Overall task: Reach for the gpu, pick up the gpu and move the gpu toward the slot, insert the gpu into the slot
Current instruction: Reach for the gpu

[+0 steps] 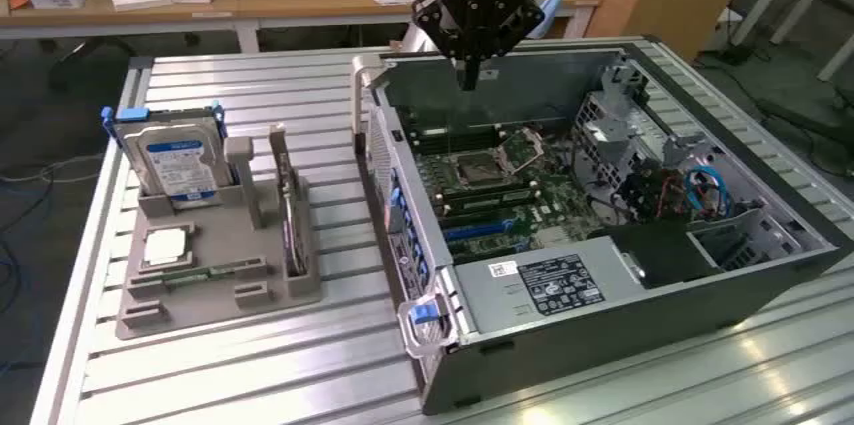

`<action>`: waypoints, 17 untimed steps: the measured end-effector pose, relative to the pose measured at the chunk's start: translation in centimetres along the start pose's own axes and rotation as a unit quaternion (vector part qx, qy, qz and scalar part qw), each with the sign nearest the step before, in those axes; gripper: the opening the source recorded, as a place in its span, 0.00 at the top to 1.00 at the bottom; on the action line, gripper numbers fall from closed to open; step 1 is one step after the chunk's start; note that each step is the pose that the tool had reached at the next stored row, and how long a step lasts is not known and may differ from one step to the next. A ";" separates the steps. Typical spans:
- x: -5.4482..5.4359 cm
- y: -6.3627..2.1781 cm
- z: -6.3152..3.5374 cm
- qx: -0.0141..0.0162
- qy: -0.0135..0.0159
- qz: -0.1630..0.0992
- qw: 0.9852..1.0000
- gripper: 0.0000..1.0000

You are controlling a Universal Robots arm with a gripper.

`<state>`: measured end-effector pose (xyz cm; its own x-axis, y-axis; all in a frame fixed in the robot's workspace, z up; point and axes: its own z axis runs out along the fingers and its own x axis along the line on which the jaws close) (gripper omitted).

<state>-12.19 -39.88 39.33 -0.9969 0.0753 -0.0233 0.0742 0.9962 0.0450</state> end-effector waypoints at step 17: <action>5.6 -0.42 -0.14 0.000 0.000 0.000 1.000 0.90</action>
<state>-17.82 -39.89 39.32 -0.9969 0.0754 -0.0233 0.0743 0.9962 0.0451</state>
